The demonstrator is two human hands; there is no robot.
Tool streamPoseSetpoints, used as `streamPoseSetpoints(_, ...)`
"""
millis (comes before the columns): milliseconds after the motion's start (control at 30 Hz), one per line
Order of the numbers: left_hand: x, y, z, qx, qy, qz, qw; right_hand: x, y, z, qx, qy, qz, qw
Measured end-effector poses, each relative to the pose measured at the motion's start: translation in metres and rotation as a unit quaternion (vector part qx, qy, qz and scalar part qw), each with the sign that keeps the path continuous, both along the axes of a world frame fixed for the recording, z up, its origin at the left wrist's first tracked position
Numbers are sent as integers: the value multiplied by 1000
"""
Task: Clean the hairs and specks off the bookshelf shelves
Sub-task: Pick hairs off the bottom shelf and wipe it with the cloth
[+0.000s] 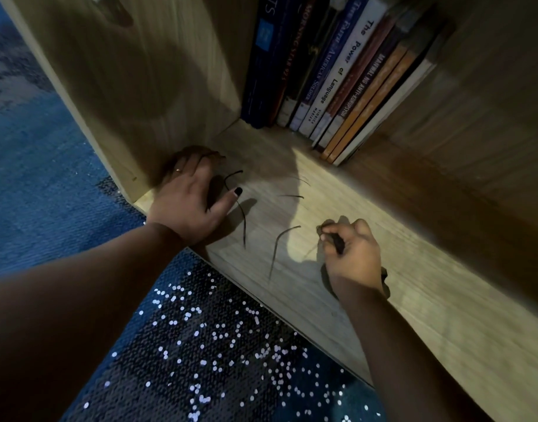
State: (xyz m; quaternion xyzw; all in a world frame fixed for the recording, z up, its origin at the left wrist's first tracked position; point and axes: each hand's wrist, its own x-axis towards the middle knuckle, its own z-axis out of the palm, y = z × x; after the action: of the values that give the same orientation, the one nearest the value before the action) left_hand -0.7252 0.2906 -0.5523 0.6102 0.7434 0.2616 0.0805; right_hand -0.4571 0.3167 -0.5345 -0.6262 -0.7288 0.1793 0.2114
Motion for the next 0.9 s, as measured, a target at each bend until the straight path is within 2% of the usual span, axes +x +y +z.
streamPoseSetpoints(167,-2,1,0,-22,-1,3,1000,-8,-37,-9,6,49,51,997)
streamPoseSetpoints(300,-2,1,0,-19,-4,5,1000,-6,-33,-5,-17,122,46,991)
streamPoseSetpoints(500,-3,1,-1,-7,-1,0,1000,-2,3,1,-18,75,-30,997)
streamPoseSetpoints(700,-2,1,-1,-10,-5,0,1000,1,19,0,-13,18,-54,998)
streamPoseSetpoints(800,-3,1,-2,-12,-9,-1,1000,-3,1,0,-19,30,-40,999)
streamPoseSetpoints(900,-3,2,-2,-8,-10,0,1000,-9,-31,-6,-26,84,-4,996)
